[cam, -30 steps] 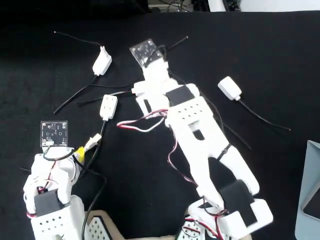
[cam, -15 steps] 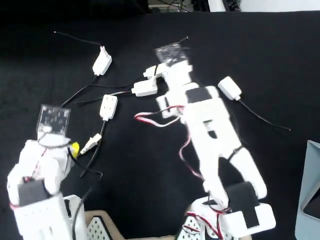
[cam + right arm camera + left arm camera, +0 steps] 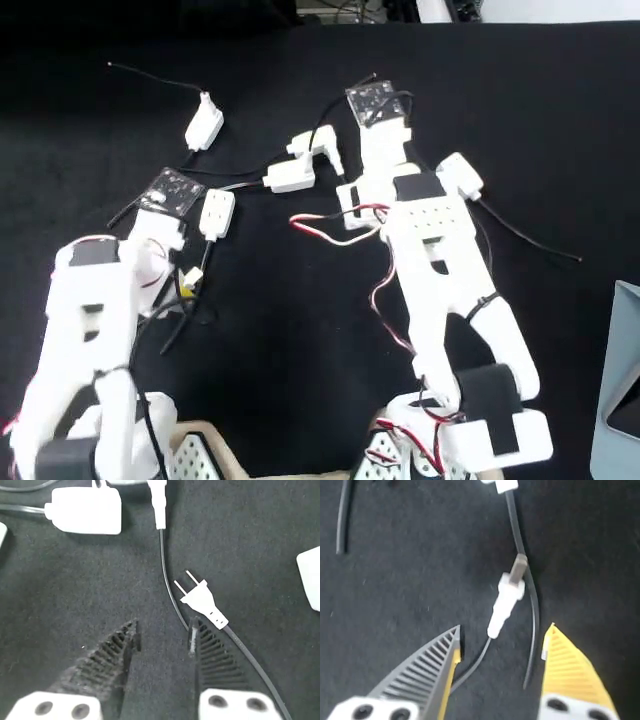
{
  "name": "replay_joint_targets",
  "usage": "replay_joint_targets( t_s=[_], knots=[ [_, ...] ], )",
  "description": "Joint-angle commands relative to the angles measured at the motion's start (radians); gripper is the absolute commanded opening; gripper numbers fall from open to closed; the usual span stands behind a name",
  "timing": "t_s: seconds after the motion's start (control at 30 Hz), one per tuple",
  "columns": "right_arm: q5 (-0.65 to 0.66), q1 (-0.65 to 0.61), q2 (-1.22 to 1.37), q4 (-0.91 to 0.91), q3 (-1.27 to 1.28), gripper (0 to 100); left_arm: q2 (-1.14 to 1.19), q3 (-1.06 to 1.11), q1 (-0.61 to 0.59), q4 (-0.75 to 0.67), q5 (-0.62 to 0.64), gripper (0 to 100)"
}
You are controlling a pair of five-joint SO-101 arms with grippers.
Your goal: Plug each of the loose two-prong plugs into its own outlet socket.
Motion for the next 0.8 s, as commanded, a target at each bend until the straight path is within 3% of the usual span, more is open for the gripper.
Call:
replay_joint_targets(
  t_s=[0.0, 0.3, 0.57, 0.77],
  knots=[
    [0.002, 0.011, -0.031, -0.032, -0.001, 15.2, 0.13, -0.051, 0.008, -0.12, -0.012, 26],
    [0.002, 0.011, -0.031, -0.032, -0.001, 15.2, 0.301, -0.051, 0.01, -0.296, -0.012, 14],
    [0.002, 0.011, -0.033, -0.031, -0.001, 15.2, 0.308, -0.07, 0.039, -0.29, -0.012, 3],
    [0.002, 0.089, -0.064, 0.005, -0.024, 15.2, 0.308, -0.12, 0.042, -0.288, -0.012, 3]
  ],
)
